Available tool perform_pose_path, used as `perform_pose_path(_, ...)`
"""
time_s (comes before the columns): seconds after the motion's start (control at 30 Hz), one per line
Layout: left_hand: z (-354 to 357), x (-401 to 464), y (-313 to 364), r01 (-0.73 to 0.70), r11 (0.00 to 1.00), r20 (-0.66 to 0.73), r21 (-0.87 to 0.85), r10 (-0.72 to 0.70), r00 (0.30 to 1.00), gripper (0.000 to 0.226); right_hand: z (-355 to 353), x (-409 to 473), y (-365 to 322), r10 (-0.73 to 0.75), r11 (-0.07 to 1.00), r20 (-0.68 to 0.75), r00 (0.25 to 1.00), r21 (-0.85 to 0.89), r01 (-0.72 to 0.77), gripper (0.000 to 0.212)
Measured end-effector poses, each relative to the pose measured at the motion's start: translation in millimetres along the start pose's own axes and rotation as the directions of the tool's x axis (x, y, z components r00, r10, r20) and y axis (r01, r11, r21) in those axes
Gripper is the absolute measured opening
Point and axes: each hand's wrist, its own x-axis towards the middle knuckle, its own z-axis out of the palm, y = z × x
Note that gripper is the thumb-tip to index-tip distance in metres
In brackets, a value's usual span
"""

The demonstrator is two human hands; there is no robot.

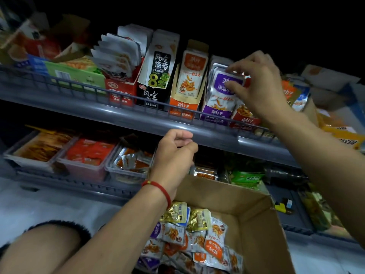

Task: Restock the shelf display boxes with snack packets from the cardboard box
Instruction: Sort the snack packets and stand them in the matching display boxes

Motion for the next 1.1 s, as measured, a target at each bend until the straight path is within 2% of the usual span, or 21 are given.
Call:
perform_pose_path(0.2, -3, 0, -2, 0.014, 0.999, -0.009, 0.046, -0.014, 1.0, 0.019, 8, -16, 6, -0.094, 0.995, -0.147, 0.985, -0.06, 0.086, 0.048)
perform_pose_path(0.37, -8, 4, -10, 0.04, 0.975, 0.053, 0.22, -0.053, 0.997, 0.015, -7, -54, -3, -0.197, 0.979, -0.265, 0.944, -0.012, 0.202, 0.027)
perform_pose_path(0.43, -6, 5, -17, 0.053, 0.94, 0.123, 0.337, -0.099, 0.987, 0.013, -8, -86, -6, -0.271, 0.961, -0.206, 0.94, -0.001, 0.277, 0.023)
perform_pose_path(0.53, 3, 4, -37, 0.054, 0.861, 0.207, 0.506, -0.182, 0.961, 0.009, 5, -143, -1, -0.299, 0.953, 0.035, 0.954, 0.059, 0.297, 0.024)
perform_pose_path(0.6, 8, 5, -59, 0.037, 0.791, 0.259, 0.611, -0.244, 0.935, 0.009, 18, -181, 8, -0.268, 0.963, 0.247, 0.931, 0.091, 0.253, 0.028)
perform_pose_path(0.67, 11, 7, -87, -0.008, 0.686, 0.307, 0.728, -0.315, 0.898, 0.013, 30, -209, 15, -0.243, 0.97, 0.466, 0.851, 0.123, 0.21, 0.032)
perform_pose_path(0.73, 9, 14, -119, -0.041, 0.551, 0.297, 0.834, -0.384, 0.874, 0.016, 36, -221, 19, -0.203, 0.978, 0.619, 0.759, 0.163, 0.129, 0.036)
perform_pose_path(0.83, -2, 28, -164, -0.081, 0.298, 0.217, 0.951, -0.458, 0.862, 0.018, 37, -223, 26, -0.188, 0.974, 0.685, 0.704, 0.225, 0.041, 0.037)
perform_pose_path(0.9, -11, 38, -190, -0.132, 0.112, 0.17, 0.985, -0.466, 0.868, 0.022, 38, -223, 30, -0.208, 0.957, 0.674, 0.709, 0.291, 0.004, 0.032)
perform_pose_path(0.93, -15, 41, -199, -0.15, 0.054, 0.158, 0.987, -0.465, 0.871, 0.024, 38, -224, 31, -0.215, 0.95, 0.666, 0.714, 0.313, -0.006, 0.03)
perform_pose_path(1.1, -24, 47, -220, -0.262, -0.038, 0.218, 0.964, -0.448, 0.867, 0.054, 41, -226, 38, -0.247, 0.917, 0.677, 0.693, 0.395, -0.059, 0.025)
